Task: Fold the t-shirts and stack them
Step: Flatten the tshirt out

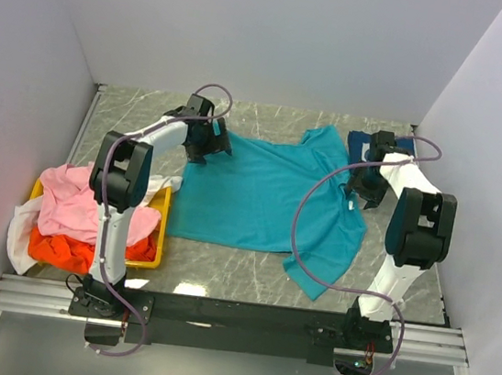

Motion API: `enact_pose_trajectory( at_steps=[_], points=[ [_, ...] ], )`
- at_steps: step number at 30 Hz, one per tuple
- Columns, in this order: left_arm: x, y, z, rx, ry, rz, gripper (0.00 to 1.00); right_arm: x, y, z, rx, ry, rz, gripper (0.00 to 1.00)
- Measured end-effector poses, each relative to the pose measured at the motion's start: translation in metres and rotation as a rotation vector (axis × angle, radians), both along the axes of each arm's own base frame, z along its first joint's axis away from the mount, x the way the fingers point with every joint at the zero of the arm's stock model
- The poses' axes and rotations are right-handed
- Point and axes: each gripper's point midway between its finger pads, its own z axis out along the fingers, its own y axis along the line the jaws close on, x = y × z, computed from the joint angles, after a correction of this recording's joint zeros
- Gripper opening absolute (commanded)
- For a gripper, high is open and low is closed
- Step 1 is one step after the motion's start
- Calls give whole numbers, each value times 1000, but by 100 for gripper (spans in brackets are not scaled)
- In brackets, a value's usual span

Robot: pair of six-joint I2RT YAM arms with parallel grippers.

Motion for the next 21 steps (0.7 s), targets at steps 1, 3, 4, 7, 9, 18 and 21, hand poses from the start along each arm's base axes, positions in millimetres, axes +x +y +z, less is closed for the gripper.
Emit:
enact_pose_trajectory(
  at_steps=[1,3,4,7,9,18,21],
  points=[
    [1,0,0,1,-3,-2,99,0,-2,-3,0,9,-2,59],
    [5,1,0,1,-9,-4,99,-1,-3,-10,4,24,-9,53],
    [8,0,0,2,-15,-7,99,-1,-4,-13,9,32,-10,51],
    [16,-2,0,5,-32,-23,99,-2,-2,-20,30,47,-10,42],
    [24,-4,1,4,-45,-30,99,-2,-2,-21,38,49,-9,33],
    [59,-13,3,4,-124,-64,99,0,-11,-19,55,38,-39,7],
    [67,-17,4,-8,-145,-78,99,0,-21,-19,54,37,-64,5]
  ],
)
